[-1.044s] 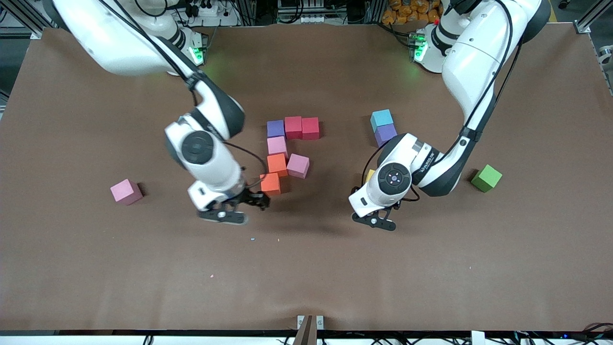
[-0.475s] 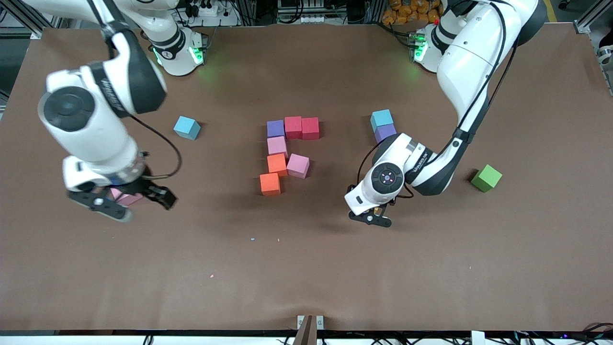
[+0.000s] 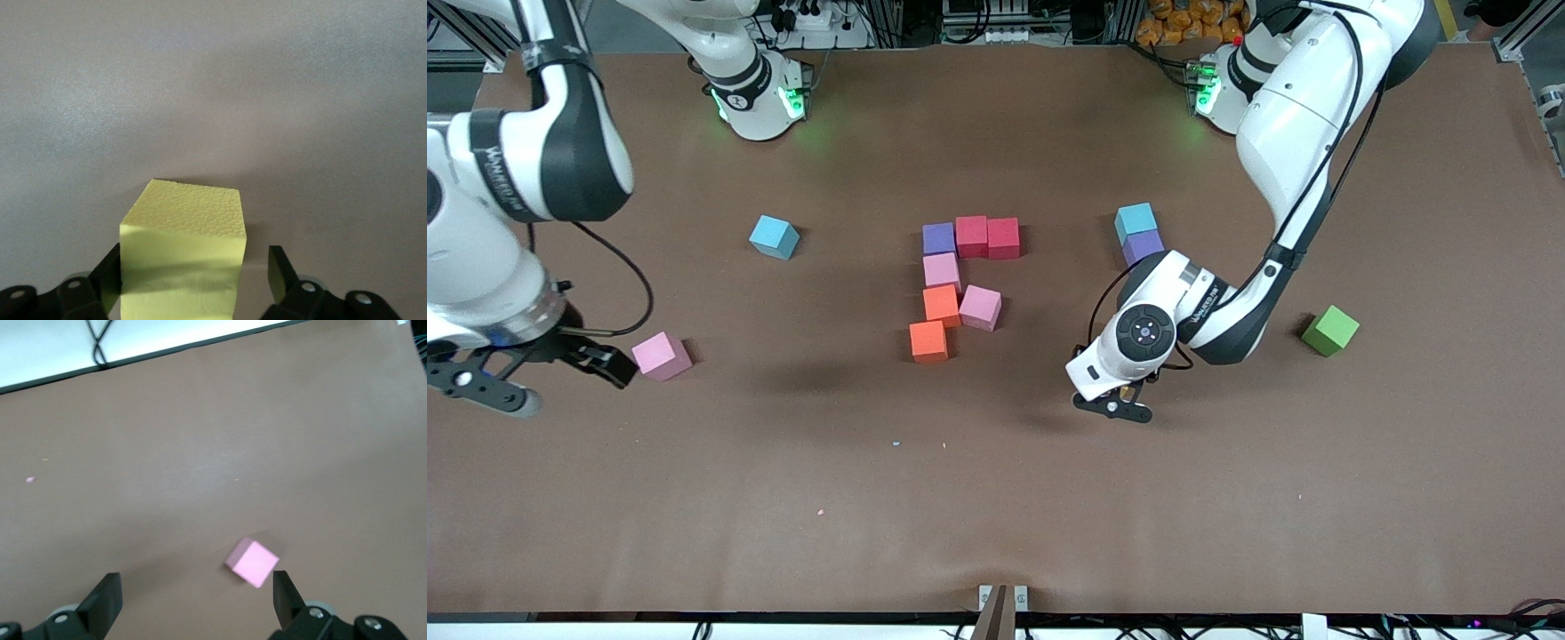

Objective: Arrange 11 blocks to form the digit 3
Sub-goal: 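Withdraw the right gripper past the pink cube away from the cluster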

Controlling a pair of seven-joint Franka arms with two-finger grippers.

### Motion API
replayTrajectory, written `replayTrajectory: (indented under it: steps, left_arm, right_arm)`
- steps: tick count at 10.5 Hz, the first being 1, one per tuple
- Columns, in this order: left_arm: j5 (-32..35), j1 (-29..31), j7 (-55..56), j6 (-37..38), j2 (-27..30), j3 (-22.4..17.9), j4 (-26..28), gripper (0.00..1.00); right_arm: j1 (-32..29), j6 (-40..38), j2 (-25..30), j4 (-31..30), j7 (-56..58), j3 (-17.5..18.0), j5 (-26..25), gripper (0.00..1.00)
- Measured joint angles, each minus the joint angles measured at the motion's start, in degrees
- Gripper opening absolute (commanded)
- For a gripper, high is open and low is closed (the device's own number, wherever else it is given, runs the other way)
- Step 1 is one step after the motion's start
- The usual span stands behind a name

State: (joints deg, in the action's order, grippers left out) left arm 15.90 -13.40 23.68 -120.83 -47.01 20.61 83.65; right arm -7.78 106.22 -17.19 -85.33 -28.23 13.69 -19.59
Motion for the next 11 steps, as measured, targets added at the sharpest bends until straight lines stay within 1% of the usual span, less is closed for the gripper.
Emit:
replayTrajectory:
  steps: [1, 2, 3, 5, 7, 8, 10, 11]
  left_arm:
    - [0.0, 0.0, 0.0, 0.0, -0.1, 0.0, 0.0, 0.25]
    - [0.0, 0.0, 0.0, -0.1, 0.0, 0.0, 0.0, 0.04]
    - [0.0, 0.0, 0.8, -0.1, 0.0, 0.0, -0.1, 0.0]
    - [0.0, -0.5, 5.5, -0.1, 0.0, 0.1, -0.1, 0.0]
    - [0.0, -1.8, 15.9, 0.0, 0.1, 0.1, -0.2, 0.0]
    - [-0.5, -1.9, 20.5, 0.6, 0.2, 0.2, -0.3, 0.0]
    - [-5.9, -0.9, 27.2, 3.6, 1.4, 0.2, -0.9, 0.0]
    - [-8.6, -0.3, 32.0, 4.8, 2.4, 0.2, -1.0, 0.0]
  right_arm:
    - [-1.3, 0.0, 0.0, 0.0, 2.9, -0.8, 0.0, 1.0]
    - [-2.5, 0.0, 0.0, 0.0, 6.2, -2.1, 0.0, 1.0]
    - [-3.4, 0.0, 0.0, 0.0, 8.7, -3.4, 0.1, 1.0]
    - [-5.4, 0.1, 0.0, 0.0, 11.6, -4.6, 0.1, 1.0]
    - [-6.9, 0.1, 0.1, 0.0, 13.9, -5.8, 0.8, 1.0]
    - [-7.1, 0.1, 0.1, 0.0, 16.0, -7.7, 2.1, 1.0]
    - [-7.5, 0.6, 0.1, -0.1, 22.0, -12.3, 7.2, 1.0]
    - [-7.7, 1.0, 0.1, -0.1, 24.2, -13.9, 9.2, 1.0]
